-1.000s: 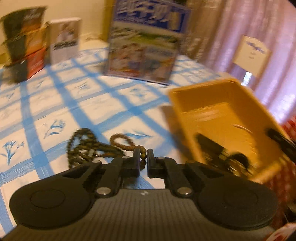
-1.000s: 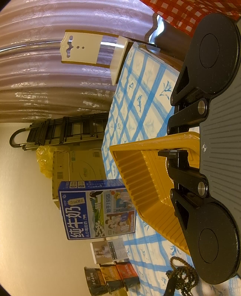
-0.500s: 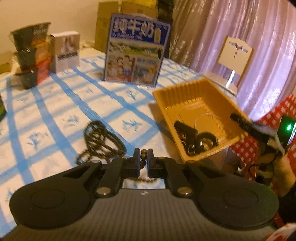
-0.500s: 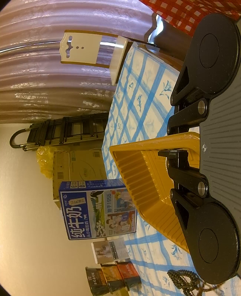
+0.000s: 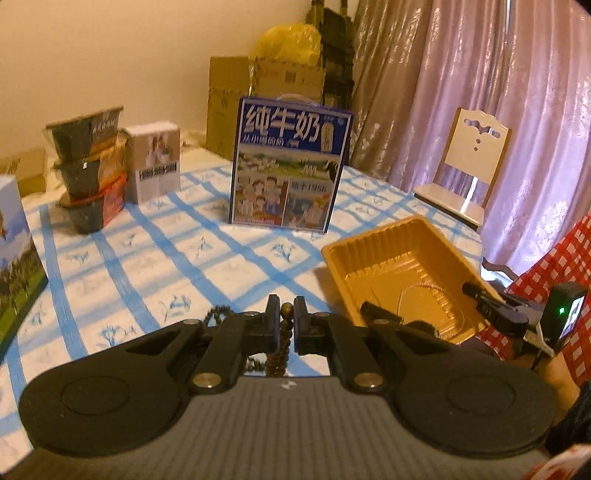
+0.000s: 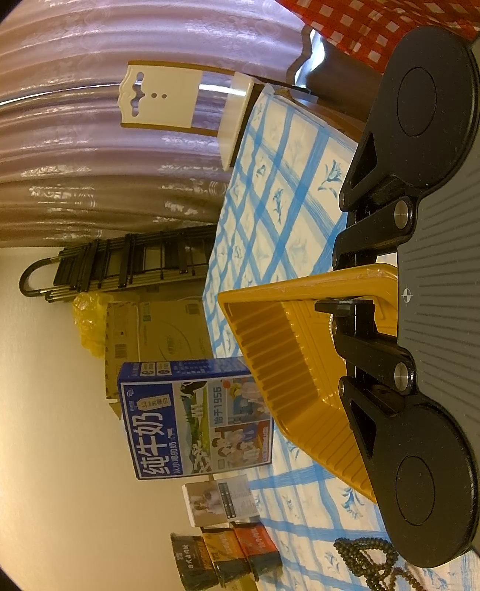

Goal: Organize jewelry
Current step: 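Lift the bead strand over the tray, lower it in, open the left tool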

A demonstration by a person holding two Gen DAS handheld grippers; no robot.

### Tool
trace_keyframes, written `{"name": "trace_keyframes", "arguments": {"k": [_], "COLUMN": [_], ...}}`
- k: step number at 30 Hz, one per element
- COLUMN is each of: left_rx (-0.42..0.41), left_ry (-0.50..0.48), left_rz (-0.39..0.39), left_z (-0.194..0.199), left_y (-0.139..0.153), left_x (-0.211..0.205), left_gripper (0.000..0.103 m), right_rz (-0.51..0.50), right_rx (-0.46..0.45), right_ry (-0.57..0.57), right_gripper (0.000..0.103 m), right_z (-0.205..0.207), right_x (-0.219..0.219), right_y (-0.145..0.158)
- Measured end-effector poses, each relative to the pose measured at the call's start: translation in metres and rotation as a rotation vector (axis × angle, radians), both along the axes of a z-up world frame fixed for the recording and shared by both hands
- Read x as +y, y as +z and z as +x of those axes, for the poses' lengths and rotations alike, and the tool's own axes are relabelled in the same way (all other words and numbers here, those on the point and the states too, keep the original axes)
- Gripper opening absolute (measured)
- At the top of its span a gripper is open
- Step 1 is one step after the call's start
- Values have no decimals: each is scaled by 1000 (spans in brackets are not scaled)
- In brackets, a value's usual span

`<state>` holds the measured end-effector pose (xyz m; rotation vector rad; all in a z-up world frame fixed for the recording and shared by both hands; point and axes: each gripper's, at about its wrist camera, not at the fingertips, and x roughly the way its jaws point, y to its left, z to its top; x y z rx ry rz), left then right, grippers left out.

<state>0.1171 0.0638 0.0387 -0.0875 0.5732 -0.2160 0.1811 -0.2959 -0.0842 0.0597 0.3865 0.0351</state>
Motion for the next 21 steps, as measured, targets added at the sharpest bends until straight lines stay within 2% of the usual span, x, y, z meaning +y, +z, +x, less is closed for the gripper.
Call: {"name": "trace_keyframes", "arguments": {"k": [11,18,21], "left_rx": [-90,-164,-206], "left_ry": [-60,-151,-206], "left_rz": [-20,-32,-64], "left_z": [13,24,32], "left_y": [38,65,77], "left_x": [-14,-40,-58], "left_gripper": [6,6,6], "right_rz": [-3,0,1], "right_rx": [-5,-5,-5], "right_ry": [4,4,4], "right_gripper": [5,5,5], "right_z": [2,2,3], "right_x": [1,3,3], "right_y": [2,3,3]}}
